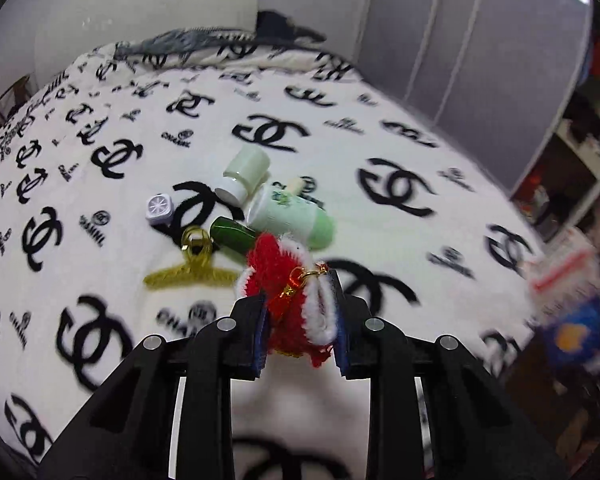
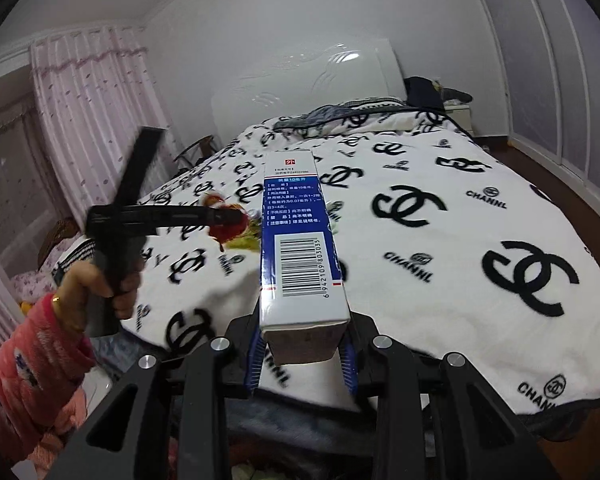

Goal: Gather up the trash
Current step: 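Carry the medicine box to the orange bowl with the right gripper while the left carries the red clip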

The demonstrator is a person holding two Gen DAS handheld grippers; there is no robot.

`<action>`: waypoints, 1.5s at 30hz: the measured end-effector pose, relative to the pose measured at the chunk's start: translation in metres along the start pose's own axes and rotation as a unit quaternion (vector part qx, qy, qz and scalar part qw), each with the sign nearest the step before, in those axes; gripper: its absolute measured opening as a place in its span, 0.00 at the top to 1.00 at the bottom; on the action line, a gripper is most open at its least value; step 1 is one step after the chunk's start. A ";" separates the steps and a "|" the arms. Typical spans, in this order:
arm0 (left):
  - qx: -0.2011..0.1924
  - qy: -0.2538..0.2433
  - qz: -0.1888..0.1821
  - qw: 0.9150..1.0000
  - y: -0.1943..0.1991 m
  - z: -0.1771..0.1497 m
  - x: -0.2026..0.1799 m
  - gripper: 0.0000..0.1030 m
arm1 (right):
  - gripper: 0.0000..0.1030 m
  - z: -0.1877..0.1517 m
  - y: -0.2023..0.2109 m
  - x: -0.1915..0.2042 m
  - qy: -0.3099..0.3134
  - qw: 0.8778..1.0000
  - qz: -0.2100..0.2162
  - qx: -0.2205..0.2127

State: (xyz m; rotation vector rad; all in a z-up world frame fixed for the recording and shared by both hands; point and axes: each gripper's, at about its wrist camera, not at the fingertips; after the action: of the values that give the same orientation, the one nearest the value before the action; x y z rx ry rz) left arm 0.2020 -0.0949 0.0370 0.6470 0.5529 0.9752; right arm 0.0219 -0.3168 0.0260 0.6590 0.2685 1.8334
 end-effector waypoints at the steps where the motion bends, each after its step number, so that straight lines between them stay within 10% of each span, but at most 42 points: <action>1: -0.003 -0.005 -0.009 1.000 0.011 -0.007 -0.002 0.76 | 0.70 -0.003 0.004 0.007 0.007 1.000 0.004 0.002; 13: 0.035 -0.013 -0.086 0.996 0.097 -0.183 -0.015 0.76 | 0.70 -0.090 0.029 0.094 0.080 0.990 0.059 0.096; 24: 0.232 0.109 -0.074 0.964 -0.028 -0.338 0.008 0.75 | 0.70 -0.241 -0.074 0.096 0.044 0.945 0.007 0.324; 38: 0.400 0.119 -0.016 0.909 -0.115 -0.419 0.000 0.64 | 0.68 -0.318 -0.148 0.068 -0.004 0.897 -0.061 0.437; 42: 0.401 0.136 -0.016 0.906 -0.114 -0.420 0.008 0.47 | 0.42 -0.316 -0.149 0.066 -0.011 0.901 -0.071 0.428; 45: 0.388 0.147 -0.008 0.910 -0.107 -0.418 0.012 0.36 | 0.41 -0.312 -0.145 0.061 -0.029 0.905 -0.072 0.419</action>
State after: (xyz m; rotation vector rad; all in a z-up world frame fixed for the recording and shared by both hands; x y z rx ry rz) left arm -0.0177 -0.0240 -0.3278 1.2061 1.2420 0.8228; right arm -0.0511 -0.1667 -0.2814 1.2366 1.0712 1.5047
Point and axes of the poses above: each gripper's, at about its wrist camera, not at the fingertips, and y roughly against the way its jaws point, x to its left, z to its top, and after that the axes turned 2 degrees about -x, right-handed
